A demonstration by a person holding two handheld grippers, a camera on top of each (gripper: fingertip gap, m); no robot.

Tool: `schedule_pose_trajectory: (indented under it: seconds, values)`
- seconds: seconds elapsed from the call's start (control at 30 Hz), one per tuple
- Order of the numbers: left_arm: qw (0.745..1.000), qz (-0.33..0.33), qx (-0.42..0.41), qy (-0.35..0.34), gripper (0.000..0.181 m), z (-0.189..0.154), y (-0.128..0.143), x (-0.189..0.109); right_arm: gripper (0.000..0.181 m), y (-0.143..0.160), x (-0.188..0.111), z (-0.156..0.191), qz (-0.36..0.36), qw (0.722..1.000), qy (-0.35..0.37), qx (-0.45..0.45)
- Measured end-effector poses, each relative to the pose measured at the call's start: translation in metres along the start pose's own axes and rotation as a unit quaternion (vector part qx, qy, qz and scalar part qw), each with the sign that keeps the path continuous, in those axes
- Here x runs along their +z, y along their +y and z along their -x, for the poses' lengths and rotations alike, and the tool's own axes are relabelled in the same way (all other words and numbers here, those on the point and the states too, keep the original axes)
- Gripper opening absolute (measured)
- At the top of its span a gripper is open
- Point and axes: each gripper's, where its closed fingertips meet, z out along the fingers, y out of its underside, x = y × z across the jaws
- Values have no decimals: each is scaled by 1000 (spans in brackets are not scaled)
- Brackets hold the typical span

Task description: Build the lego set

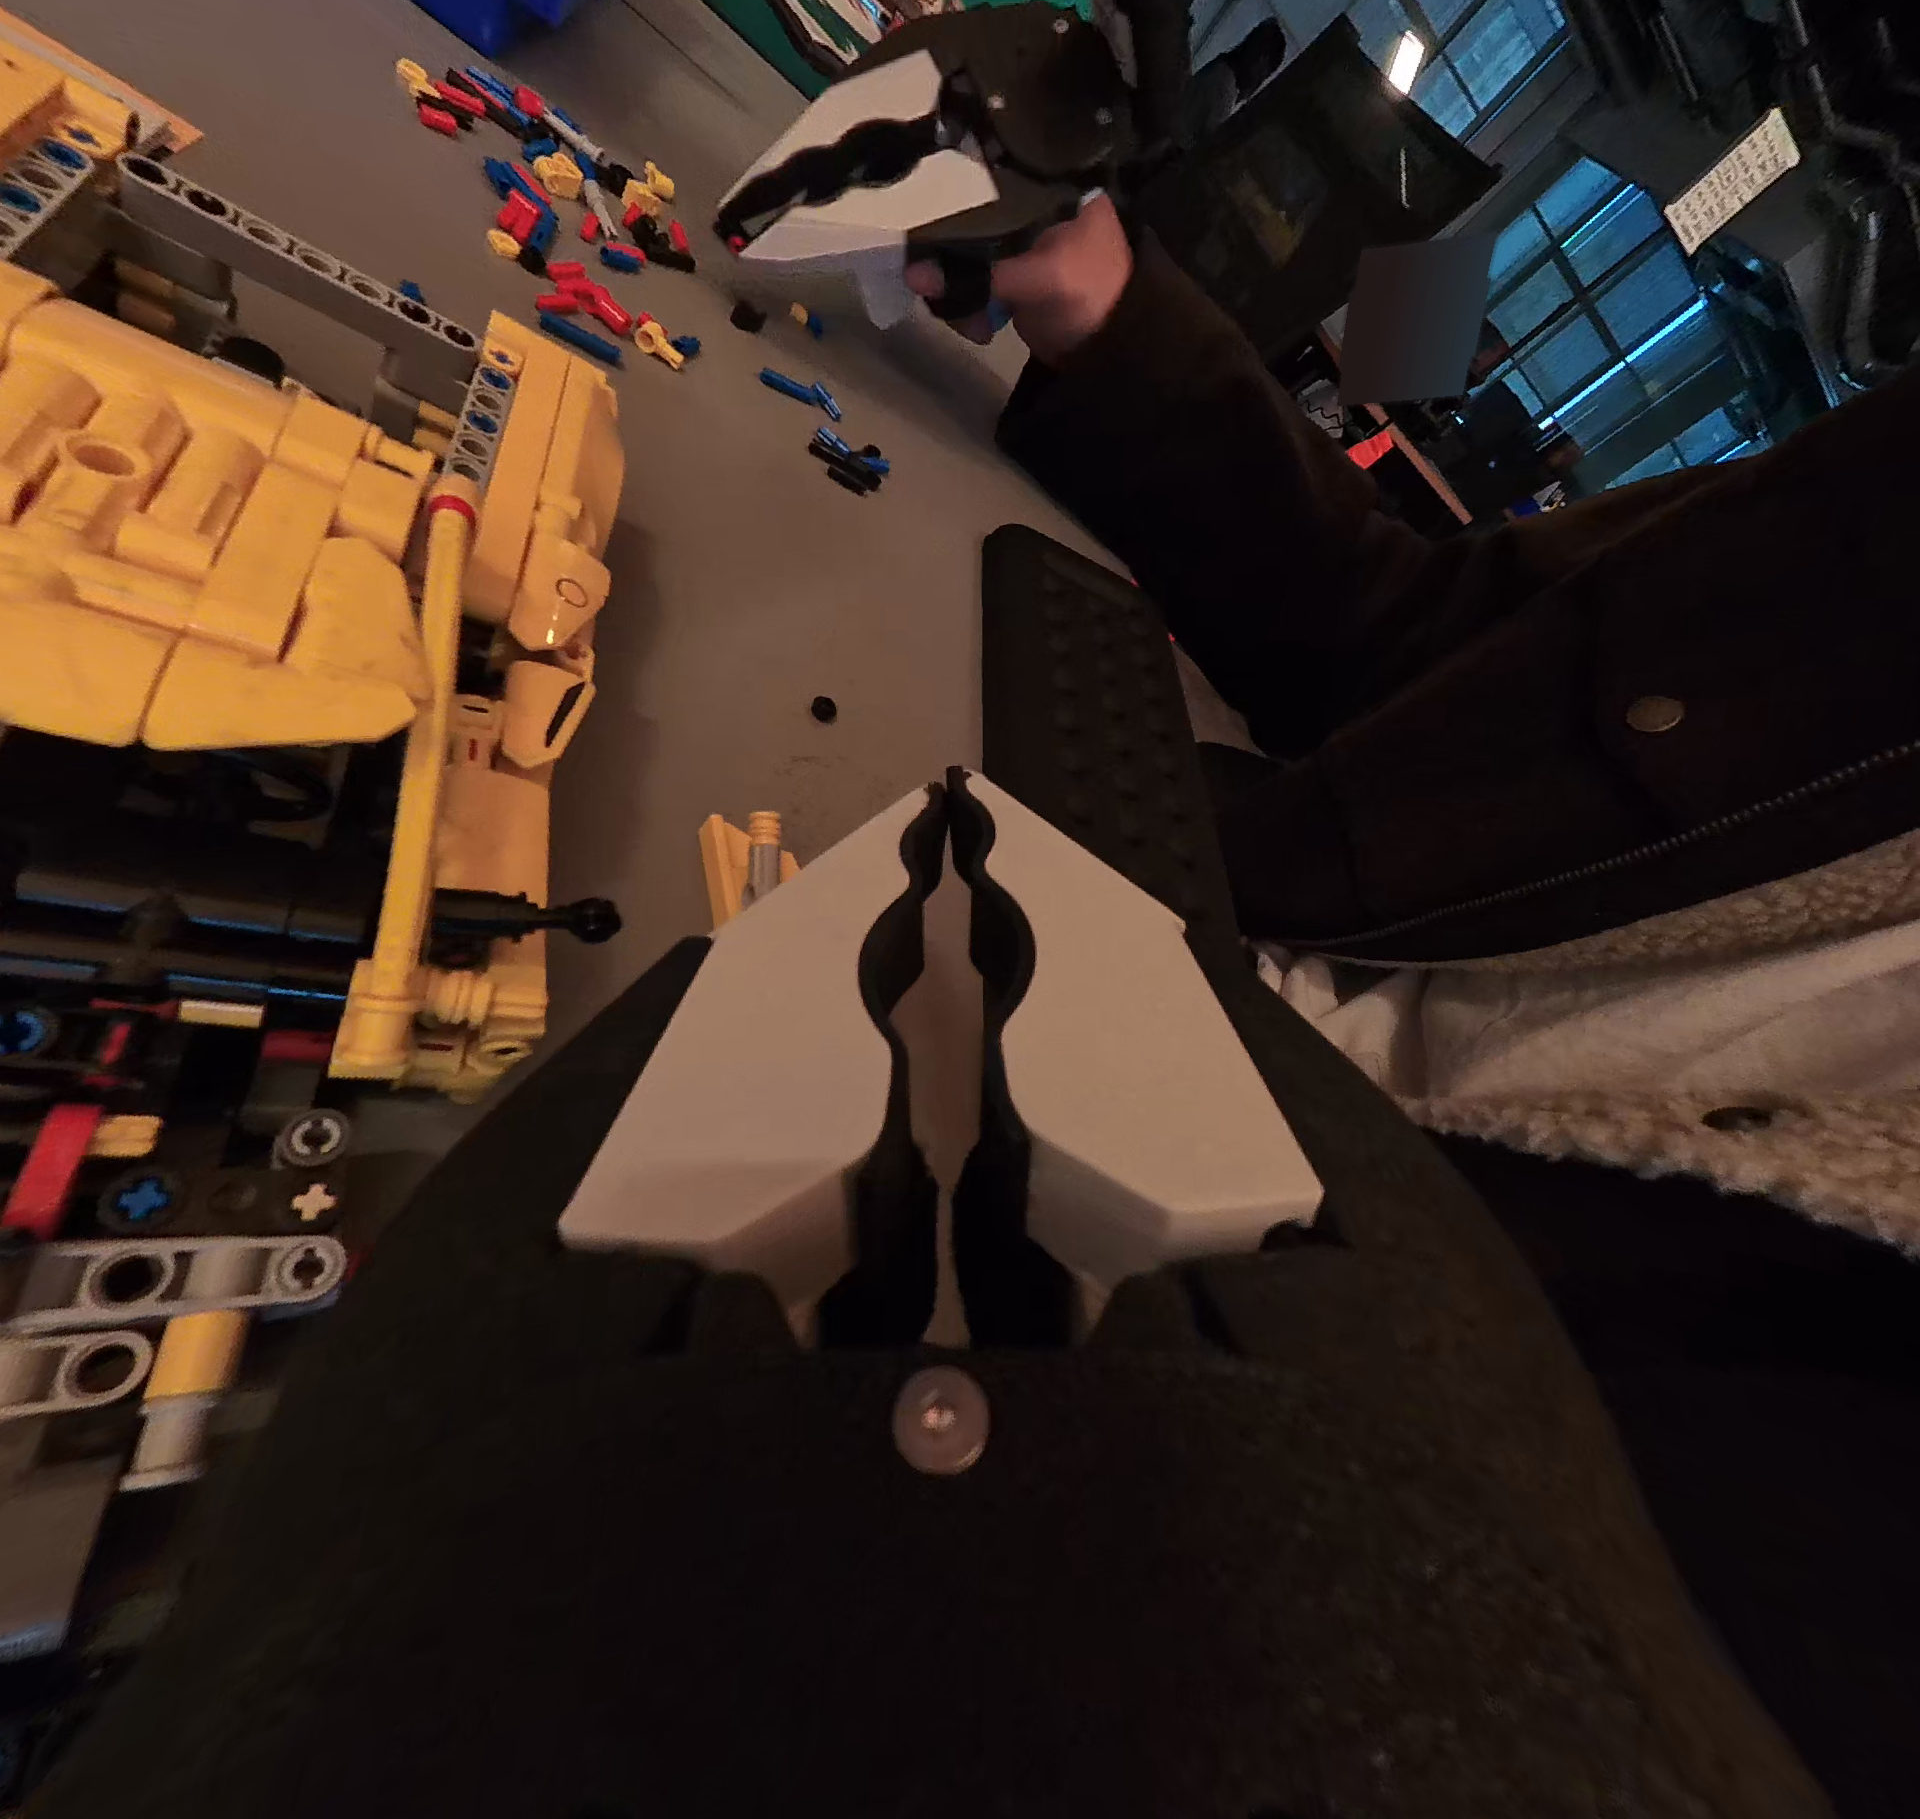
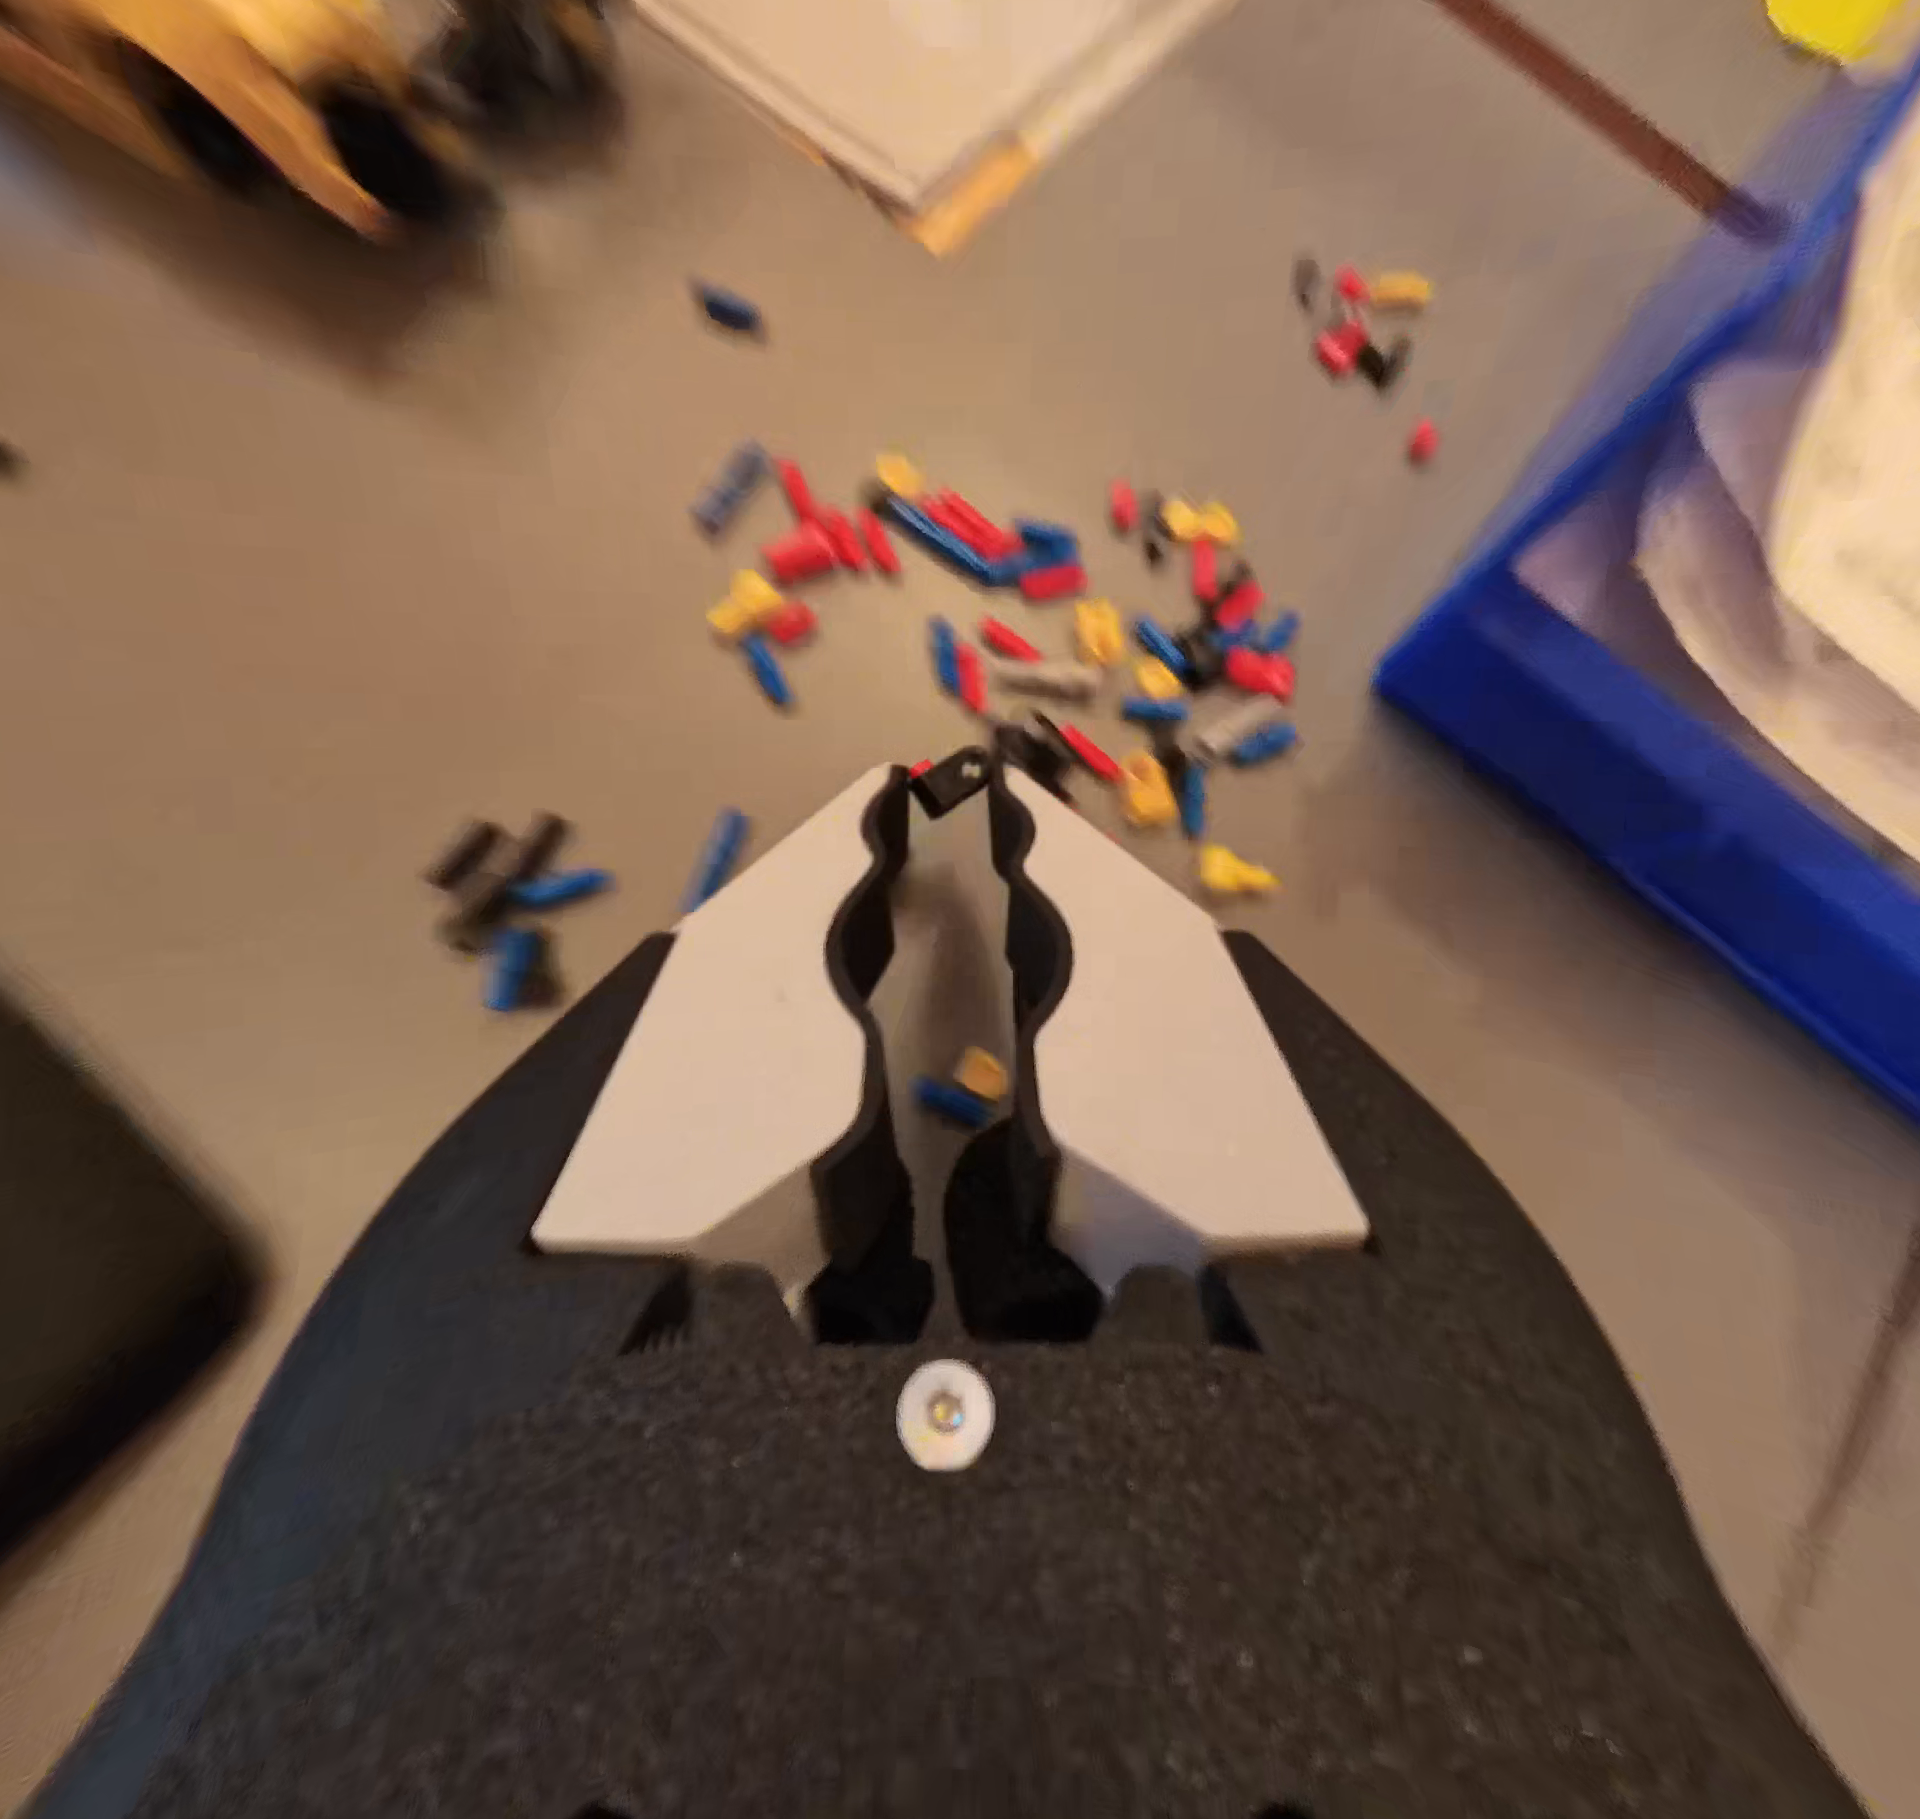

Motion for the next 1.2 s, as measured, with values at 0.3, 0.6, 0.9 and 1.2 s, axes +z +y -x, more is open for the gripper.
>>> schedule_pose_trajectory:
  seconds: [0.3, 0.6, 0.9, 1.2]
  values:
    - [962, -55, 221, -148, 33, -4, -28, 0, 14, -157, 0, 178, -215, 897, -335, 193]
    - [862, -109, 382, -314, 31, -13, -57, -17, 13, -204, 8, 227, -272, 818, -410, 299]
    - [858, -128, 370, -333, 10, -12, -63, -24, 14, -214, 7, 228, -340, 808, -389, 284]
    - [826, -111, 424, -355, 16, -11, -62, -21, 12, -210, 13, 231, -342, 837, -355, 238]
